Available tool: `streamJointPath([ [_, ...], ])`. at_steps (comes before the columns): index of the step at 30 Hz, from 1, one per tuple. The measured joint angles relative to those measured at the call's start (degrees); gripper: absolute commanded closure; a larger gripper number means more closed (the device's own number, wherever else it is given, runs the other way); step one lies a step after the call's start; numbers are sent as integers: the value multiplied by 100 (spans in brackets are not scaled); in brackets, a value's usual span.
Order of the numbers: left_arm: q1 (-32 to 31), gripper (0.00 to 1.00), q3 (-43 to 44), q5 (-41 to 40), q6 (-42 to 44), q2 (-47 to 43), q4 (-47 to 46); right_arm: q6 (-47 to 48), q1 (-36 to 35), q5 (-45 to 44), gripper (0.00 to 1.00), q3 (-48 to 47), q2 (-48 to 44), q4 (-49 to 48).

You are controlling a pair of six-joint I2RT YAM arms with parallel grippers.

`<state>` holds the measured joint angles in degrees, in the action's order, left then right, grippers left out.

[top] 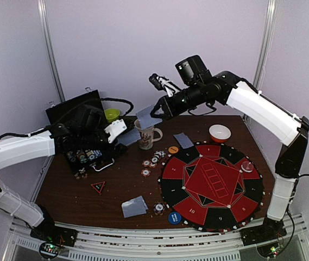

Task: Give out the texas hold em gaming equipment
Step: Flop the poker card in the community card area.

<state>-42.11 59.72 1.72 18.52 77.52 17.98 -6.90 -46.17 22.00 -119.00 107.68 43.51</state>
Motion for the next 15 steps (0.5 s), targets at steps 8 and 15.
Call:
streamJointPath([
  [8, 0, 49, 0, 0, 0, 0, 0, -20, 20, 310, 100, 0, -4, -35],
  [15, 0, 49, 0, -4, 0, -2, 0, 48, 153, 702, 100, 61, -13, 20],
])
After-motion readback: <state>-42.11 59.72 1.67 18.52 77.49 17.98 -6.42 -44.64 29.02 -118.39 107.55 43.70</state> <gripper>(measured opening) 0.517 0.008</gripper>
